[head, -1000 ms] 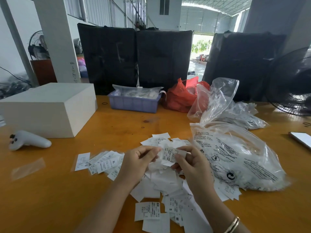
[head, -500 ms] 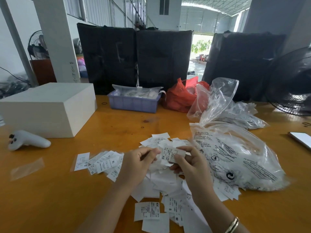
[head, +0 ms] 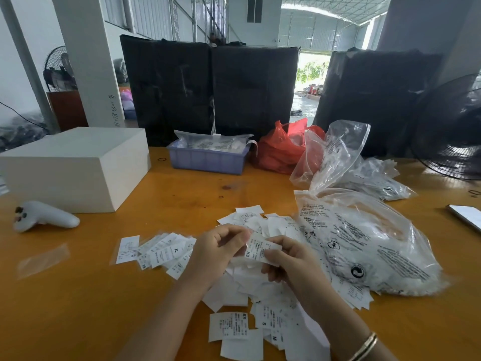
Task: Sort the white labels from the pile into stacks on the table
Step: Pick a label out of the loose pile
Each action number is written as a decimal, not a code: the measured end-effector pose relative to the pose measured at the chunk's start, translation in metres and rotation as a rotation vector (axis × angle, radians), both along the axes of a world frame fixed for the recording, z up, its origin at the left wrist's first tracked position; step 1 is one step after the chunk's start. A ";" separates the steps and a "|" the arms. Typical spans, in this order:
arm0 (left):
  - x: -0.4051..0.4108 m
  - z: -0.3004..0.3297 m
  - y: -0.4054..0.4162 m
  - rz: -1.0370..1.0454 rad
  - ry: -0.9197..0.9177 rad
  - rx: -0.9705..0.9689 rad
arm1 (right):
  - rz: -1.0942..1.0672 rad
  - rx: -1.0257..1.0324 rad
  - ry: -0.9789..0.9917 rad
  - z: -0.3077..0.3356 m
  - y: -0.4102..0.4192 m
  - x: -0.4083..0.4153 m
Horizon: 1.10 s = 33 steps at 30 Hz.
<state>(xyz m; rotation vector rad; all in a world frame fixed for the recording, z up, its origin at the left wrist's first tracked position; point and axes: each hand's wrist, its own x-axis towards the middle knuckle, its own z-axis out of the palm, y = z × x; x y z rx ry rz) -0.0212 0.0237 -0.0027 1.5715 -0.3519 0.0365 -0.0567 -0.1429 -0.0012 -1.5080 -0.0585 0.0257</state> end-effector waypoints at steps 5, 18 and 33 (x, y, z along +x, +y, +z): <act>-0.001 0.002 0.002 -0.099 0.097 -0.056 | -0.057 0.017 -0.009 0.000 -0.002 0.001; -0.003 0.002 0.000 -0.056 0.060 0.078 | 0.000 -0.428 -0.131 0.001 0.002 -0.001; -0.002 0.001 -0.003 0.104 0.127 -0.093 | -0.136 -0.264 -0.223 -0.002 0.013 -0.003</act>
